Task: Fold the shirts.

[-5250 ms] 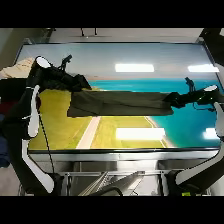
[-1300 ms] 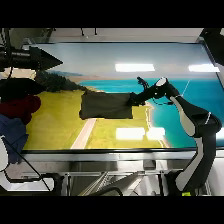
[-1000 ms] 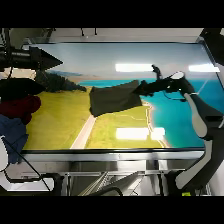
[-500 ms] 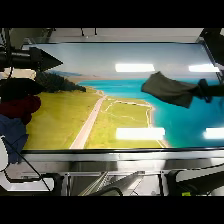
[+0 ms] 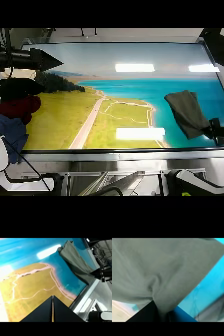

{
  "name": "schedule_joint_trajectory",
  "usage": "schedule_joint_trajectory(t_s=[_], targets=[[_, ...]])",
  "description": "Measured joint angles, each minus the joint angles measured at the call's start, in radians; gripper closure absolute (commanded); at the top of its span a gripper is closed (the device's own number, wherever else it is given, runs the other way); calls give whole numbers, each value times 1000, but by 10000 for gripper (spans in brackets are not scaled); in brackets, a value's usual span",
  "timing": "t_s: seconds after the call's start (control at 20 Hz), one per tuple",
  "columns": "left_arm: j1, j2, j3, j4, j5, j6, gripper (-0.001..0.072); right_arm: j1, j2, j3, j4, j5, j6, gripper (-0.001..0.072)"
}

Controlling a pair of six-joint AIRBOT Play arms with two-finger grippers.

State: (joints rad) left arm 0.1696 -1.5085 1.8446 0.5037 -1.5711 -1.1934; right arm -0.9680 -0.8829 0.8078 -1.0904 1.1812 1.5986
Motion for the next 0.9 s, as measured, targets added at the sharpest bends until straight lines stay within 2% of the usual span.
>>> schedule_joint_trajectory(t_s=[0.1, 0.15, 0.2, 0.25, 0.3, 0.4, 0.45, 0.55, 0.65, 0.7, 0.9], targets=[[-7, 0, 0, 0, 0, 10, 697, -12, 76, -88, -16, -2, 7, 686], [-11, 0, 0, 0, -1, 17, 697, -16, 108, -115, -26, 1, 7, 612], [-16, 0, 0, 0, -3, 18, 697, -19, 137, -134, -37, 11, 10, 341], [-22, 0, 0, 0, -6, 23, 697, -21, 165, -150, -48, 25, 10, 151], [-28, 0, 0, 0, -7, 26, 697, -23, 186, -159, -55, 32, 10, 127], [-37, 0, 0, -1, -6, 32, 697, -24, 219, -168, -64, 51, 11, 129], [-39, 0, 0, -1, -4, 36, 697, -25, 230, -164, -69, 65, 13, 154], [-38, 0, 2, -2, -3, 37, 697, -26, 242, -132, -79, 102, 13, 365], [-22, 0, 19, -7, -3, 40, 697, -26, 248, -68, -72, 148, 11, 628], [-7, 0, 35, -7, -3, 40, 697, -26, 251, -26, -38, 166, 4, 687], [70, 11, 81, -8, -4, 29, 698, 5, 253, 127, 203, 195, -77, 687]])
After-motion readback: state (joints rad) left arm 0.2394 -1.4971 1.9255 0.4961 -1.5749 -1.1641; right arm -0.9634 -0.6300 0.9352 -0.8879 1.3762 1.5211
